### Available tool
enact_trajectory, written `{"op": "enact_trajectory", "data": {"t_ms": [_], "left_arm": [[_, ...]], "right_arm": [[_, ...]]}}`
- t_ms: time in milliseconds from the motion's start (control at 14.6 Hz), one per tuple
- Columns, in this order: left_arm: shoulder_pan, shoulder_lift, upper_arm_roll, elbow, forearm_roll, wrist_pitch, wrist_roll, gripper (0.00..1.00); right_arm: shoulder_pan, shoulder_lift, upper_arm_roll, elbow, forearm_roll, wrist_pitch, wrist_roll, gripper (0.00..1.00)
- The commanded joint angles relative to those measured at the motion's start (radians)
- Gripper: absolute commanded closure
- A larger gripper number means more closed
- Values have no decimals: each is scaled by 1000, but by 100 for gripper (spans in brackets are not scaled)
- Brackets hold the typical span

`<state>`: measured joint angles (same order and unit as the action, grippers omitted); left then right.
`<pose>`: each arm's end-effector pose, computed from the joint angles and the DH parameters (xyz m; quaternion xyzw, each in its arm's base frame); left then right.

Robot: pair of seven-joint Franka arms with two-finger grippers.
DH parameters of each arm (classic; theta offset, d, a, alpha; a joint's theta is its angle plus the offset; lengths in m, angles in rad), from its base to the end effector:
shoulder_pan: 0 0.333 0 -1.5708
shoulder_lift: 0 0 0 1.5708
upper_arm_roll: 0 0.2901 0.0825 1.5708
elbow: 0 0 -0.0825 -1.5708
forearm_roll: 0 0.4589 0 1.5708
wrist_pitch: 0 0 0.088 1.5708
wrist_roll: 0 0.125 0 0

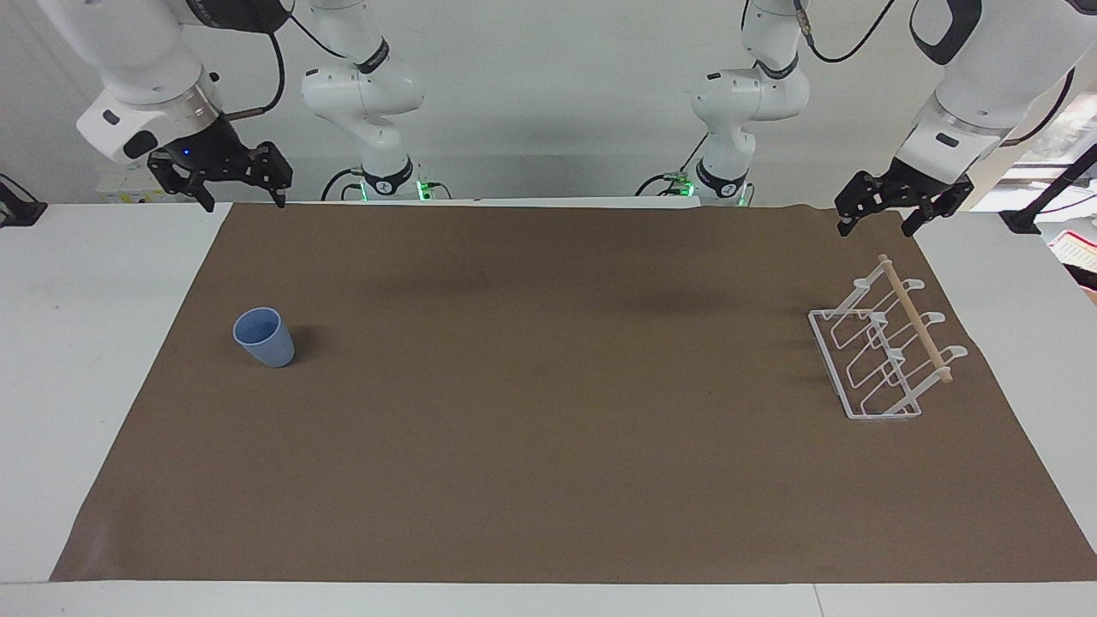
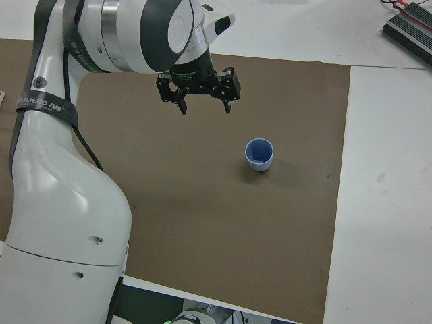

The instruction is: Hang cup on cup holder

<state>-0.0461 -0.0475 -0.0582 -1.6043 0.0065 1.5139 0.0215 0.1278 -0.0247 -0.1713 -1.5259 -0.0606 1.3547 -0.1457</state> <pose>0.6056 -0.0632 0.5869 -0.9978 0.0627 0.0213 0.0055 0.5953 -0.0356 0.6028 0.9958 0.0468 -0.0756 0.0208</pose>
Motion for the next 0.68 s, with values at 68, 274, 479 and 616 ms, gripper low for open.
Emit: {"op": "enact_trajectory", "data": {"t_ms": [68,274,479,616], "left_arm": [[9,-28,-3,-28,-11,-8,9,0],[11,-28,-2,-28,-11,-8,9,0],[9,-28,-3,-28,-11,-8,9,0],[11,-28,-2,-28,-11,-8,9,0]], "right_arm": [[12,-17,-8,-19,15,0,9,0],[6,-33,-8,-52,15,17,-14,0],[-19,-35,-11,-80,10,105,-68,0],[-25,-44,-11,-173,10,246,-74,0]]}}
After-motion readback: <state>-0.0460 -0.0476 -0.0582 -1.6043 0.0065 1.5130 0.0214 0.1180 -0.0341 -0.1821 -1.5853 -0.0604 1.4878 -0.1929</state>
